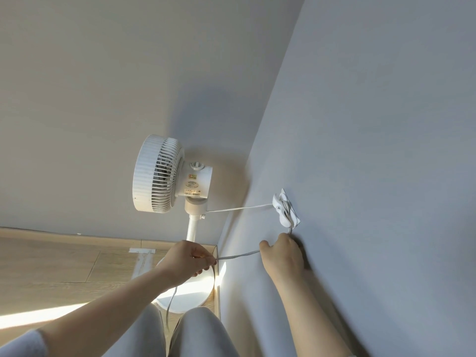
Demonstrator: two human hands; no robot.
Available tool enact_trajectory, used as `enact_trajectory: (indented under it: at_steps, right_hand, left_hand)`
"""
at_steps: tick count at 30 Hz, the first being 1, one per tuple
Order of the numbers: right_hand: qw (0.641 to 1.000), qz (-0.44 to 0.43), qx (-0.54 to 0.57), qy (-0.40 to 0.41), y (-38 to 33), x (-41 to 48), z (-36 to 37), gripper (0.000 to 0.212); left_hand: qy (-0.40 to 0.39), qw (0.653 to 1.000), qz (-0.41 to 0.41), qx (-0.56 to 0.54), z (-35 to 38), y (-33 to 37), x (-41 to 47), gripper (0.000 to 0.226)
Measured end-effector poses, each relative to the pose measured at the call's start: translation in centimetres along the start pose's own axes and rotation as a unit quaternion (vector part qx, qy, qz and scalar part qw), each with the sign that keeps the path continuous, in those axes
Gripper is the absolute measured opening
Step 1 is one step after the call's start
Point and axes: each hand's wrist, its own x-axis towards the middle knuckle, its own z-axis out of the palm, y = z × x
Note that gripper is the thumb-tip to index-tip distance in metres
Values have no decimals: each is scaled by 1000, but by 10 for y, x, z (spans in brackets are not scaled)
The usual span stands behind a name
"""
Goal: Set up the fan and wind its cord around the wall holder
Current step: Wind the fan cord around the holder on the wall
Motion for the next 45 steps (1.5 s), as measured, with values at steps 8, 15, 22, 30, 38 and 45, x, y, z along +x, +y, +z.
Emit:
enact_trajectory:
  at_steps: [8,15,22,30,38,45]
  right_hand:
    - [999,-37,-16,-1,-5,15,17,32]
    - [997,-60,43,-28,-12,31,17,37]
    - [977,-188,-34,-91,-26,30,3,32]
    - [919,-252,-182,-244,-50,57,10,23]
    - [891,-291,-218,-273,-70,79,13,21]
    - [882,-327,-252,-225,-92,113,5,15]
  left_hand:
    - [-76,996,-32,23,-6,-9,-4,11]
    - [-9,998,-25,58,-11,-9,8,20]
    - [28,997,-38,64,-10,-18,26,23]
    - [52,997,-22,53,-13,-22,38,25]
    - [19,1000,-24,-2,-17,-27,41,18]
    - [10,999,-28,-12,-21,-39,47,20]
